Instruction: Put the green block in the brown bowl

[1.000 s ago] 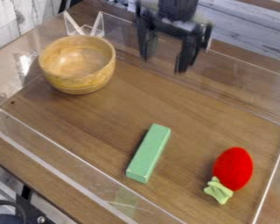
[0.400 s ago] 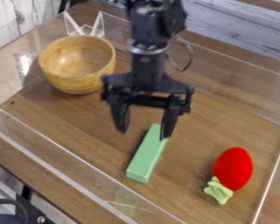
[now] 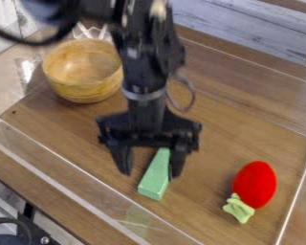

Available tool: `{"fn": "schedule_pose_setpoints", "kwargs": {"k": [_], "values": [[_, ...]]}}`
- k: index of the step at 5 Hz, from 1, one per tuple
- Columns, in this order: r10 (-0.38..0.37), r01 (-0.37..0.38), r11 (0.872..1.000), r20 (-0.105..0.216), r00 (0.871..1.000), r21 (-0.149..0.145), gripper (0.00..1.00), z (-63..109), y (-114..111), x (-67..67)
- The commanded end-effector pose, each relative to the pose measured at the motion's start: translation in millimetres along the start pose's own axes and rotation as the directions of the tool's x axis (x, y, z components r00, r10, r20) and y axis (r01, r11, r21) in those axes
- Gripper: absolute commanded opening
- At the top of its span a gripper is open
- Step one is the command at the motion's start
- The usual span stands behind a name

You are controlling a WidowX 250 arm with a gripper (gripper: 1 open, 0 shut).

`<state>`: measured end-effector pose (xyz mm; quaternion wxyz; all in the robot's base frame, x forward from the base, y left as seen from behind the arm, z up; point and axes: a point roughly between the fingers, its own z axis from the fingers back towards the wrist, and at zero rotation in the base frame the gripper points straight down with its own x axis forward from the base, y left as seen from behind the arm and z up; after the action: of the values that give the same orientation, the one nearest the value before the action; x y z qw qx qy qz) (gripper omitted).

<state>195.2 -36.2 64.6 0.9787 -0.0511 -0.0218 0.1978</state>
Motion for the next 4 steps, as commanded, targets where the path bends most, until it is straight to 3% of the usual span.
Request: {"fn": "schedule_pose_setpoints", "kwargs": {"k": [1, 2, 3, 4], "values": [[-0.073, 0.075, 0.997, 0.086, 0.994, -0.014, 1.00, -0.5, -12.4, 11.4], [-0.132, 0.134, 0.991, 0.148, 0.980, -0.001, 1.00, 1.6, -19.3, 16.4], [-0.199, 0.200, 0.980, 0.167, 0.966, 0.012, 1.00, 0.3, -22.8, 17.2], [-0.246, 0.246, 0.969, 0.164, 0.955, 0.023, 1.00, -1.9, -22.9, 17.9]]}}
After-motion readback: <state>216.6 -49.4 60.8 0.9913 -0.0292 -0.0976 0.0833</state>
